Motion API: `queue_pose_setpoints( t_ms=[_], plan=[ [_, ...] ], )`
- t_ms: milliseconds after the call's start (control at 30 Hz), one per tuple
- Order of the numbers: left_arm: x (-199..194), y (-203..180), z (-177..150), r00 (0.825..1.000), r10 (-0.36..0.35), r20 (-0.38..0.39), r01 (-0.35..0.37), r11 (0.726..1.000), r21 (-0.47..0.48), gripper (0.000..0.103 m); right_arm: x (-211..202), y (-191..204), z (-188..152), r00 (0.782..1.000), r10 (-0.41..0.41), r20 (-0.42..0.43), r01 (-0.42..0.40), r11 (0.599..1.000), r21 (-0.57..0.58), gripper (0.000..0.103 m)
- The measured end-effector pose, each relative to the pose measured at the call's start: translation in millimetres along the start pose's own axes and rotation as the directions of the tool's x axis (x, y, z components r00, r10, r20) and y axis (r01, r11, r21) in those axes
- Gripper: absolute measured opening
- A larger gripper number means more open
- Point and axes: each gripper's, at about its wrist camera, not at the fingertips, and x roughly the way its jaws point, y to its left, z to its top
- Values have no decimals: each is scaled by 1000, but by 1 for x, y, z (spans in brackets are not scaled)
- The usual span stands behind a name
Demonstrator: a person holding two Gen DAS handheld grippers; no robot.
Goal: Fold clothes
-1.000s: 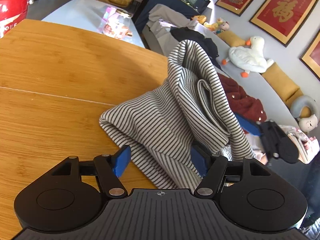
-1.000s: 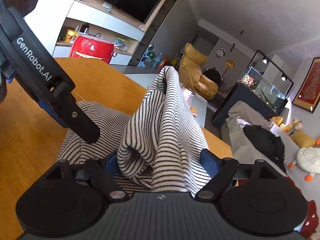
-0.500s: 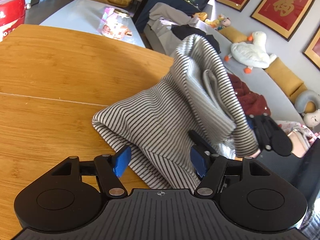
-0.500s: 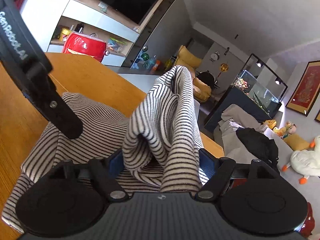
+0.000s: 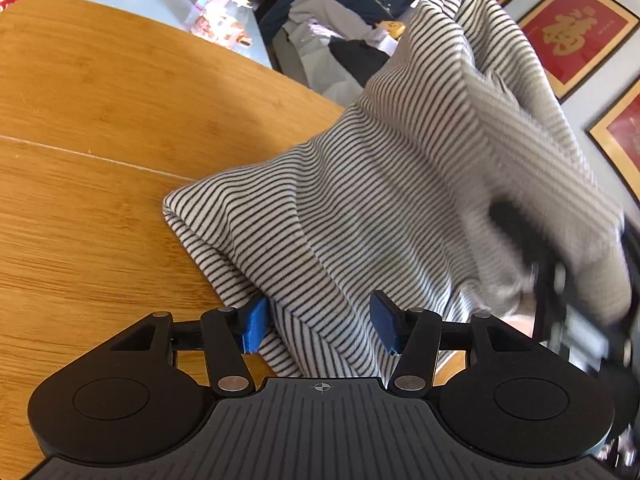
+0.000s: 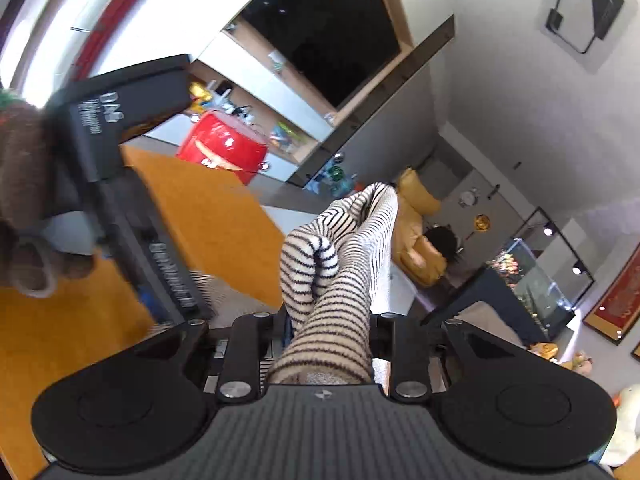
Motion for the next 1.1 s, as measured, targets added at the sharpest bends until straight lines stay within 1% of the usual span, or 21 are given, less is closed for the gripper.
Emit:
queue_pose_setpoints(
  t_ms=[33,100,200,267,367,400,500,567,633,700,733,767,800,833,867,900,933,967,1000,1033,1100],
  plan=[
    [-4,4,0,1000,-4,4,4,1000,-16,53,2,11,-4,1000,3,-16,-3,1000,-7,27],
    [-15,14,1,1000,-11,13,11,998,-54,52,8,29,-11,999,3,-46,-5,999,-32,28],
    [-27,10,3,999,-6,41,7,999,-33,54,15,51,-19,997,19,-75,-26,996,-90,31],
    [-35,7,5,998,-2,61,3,1000,-15,65,16,68,-20,998,19,-68,-30,985,-170,32],
    [-48,2,7,996,3,90,-4,1000,12,71,19,85,-18,999,-4,-37,-5,966,-258,33],
    [-52,0,8,995,4,100,-6,1000,21,71,19,87,-16,999,-1,-32,-8,965,-263,34],
    [-64,-5,10,992,8,129,-14,999,47,70,16,76,-8,998,46,-30,-52,977,-209,38],
    [-56,-3,5,992,38,120,-45,997,59,68,7,63,-3,995,95,-32,-98,984,-150,47],
    [-47,-1,-1,992,72,108,-80,994,71,72,-4,46,1,988,153,-33,-155,986,-55,58],
    [-43,2,-5,991,87,101,-94,993,69,73,-14,27,2,983,182,-35,-181,983,44,58],
    [-46,5,-6,992,79,101,-85,995,58,73,-16,20,1,983,181,-39,-178,981,79,55],
    [-48,5,-7,991,80,104,-87,994,61,73,-17,15,-1,984,169,-48,-164,982,99,48],
    [-51,5,-9,991,85,107,-92,993,67,73,-16,10,-3,985,164,-53,-157,980,127,27],
    [-53,5,-10,991,84,106,-91,993,70,73,-15,4,-3,984,167,-53,-157,974,164,17],
    [-56,5,-12,991,80,103,-88,994,71,71,-13,-2,-3,984,171,-53,-157,967,201,15],
    [-57,5,-14,992,77,96,-84,994,76,69,-11,-12,-3,983,178,-44,-161,952,259,8],
    [-57,4,-17,993,74,88,-81,993,82,67,-8,-32,0,981,192,-21,-173,923,344,8],
    [-56,5,-20,995,63,72,-69,994,87,61,-4,-53,5,977,214,11,-197,882,429,8],
    [-52,6,-23,997,49,53,-53,995,85,59,-5,-72,6,968,244,56,-238,829,506,8],
    [-48,6,-26,999,36,39,-39,996,78,58,-9,-90,2,953,280,116,-295,765,573,8],
    [-42,7,-30,999,28,45,-31,997,76,58,-8,-106,-5,905,371,209,-414,648,640,8]
  ],
)
